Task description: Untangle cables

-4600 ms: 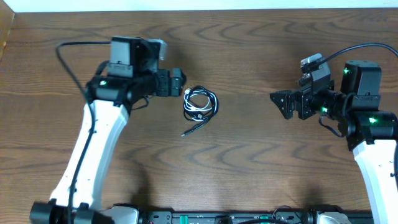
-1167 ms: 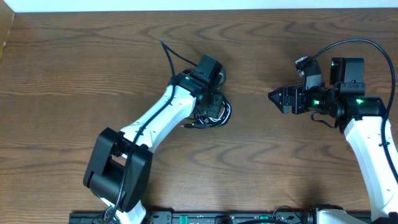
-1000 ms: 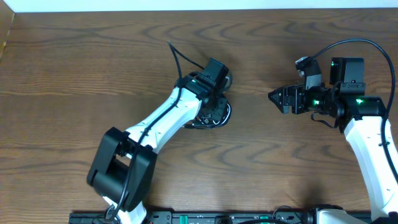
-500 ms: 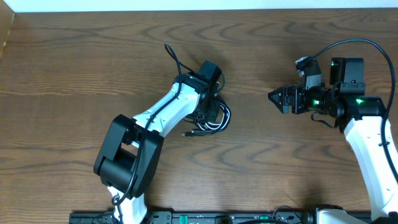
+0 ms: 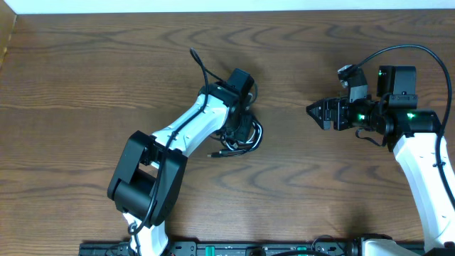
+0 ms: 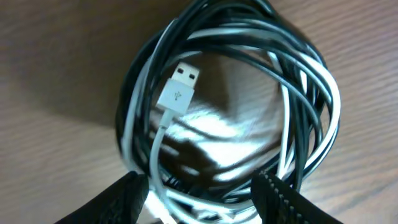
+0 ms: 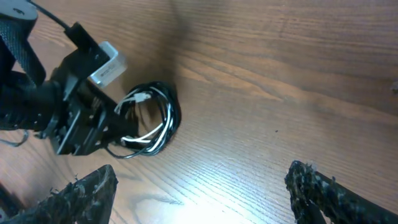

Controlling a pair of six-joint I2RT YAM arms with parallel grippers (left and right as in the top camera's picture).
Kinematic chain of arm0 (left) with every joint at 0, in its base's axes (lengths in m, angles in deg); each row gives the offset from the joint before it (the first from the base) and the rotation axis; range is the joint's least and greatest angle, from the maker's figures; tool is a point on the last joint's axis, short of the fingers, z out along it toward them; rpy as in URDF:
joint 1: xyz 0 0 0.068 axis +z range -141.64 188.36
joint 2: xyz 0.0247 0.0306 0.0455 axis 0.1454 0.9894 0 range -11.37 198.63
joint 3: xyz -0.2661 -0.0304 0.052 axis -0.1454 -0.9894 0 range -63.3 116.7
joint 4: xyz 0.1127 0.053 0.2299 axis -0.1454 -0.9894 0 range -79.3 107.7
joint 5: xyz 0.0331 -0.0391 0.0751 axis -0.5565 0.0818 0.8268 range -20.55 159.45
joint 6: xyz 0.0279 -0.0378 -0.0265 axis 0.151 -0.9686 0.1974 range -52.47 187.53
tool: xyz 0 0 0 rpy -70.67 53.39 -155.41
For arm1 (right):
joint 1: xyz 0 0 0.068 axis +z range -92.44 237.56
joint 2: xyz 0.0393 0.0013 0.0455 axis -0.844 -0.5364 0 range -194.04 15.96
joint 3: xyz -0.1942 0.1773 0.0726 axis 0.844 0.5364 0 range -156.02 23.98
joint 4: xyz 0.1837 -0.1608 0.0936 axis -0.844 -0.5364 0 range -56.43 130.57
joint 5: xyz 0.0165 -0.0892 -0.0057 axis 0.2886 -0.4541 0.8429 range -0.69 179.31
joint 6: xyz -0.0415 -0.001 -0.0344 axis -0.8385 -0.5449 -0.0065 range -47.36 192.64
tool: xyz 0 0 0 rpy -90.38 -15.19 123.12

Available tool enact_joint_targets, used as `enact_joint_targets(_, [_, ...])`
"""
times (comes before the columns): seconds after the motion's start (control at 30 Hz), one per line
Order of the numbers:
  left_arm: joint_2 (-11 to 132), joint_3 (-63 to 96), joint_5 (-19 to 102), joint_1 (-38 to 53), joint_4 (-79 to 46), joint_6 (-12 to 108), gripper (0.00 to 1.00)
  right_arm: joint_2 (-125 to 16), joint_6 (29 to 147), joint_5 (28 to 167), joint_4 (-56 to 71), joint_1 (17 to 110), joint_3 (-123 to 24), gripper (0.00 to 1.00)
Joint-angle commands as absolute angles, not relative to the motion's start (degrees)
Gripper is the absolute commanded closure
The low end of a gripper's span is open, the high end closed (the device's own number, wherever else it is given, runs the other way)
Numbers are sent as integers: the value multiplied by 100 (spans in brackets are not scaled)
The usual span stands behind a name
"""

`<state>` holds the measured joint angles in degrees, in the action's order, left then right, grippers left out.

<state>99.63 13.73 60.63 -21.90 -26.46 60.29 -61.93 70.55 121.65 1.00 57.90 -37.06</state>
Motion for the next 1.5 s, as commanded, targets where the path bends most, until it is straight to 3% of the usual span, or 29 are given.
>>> enact_joint_targets(0.0, [9594, 1918, 6264, -2181, -2908, 6193, 41, -6217, 7090, 12130, 96, 5878, -3815, 16])
enact_joint_targets(0.27, [8960, 2075, 6197, -2188, -2959, 6110, 41, -6217, 7092, 12112, 89, 5878, -3815, 18])
enact_joint_targets(1.03, [9139, 2014, 5967, -2188, -2827, 5533, 41, -6217, 7650, 12095, 199, 5878, -3815, 16])
enact_joint_targets(1.47, [9141, 1894, 6505, -2188, -2766, 5192, 42, -6217, 8358, 11756, 225, 5878, -3815, 16])
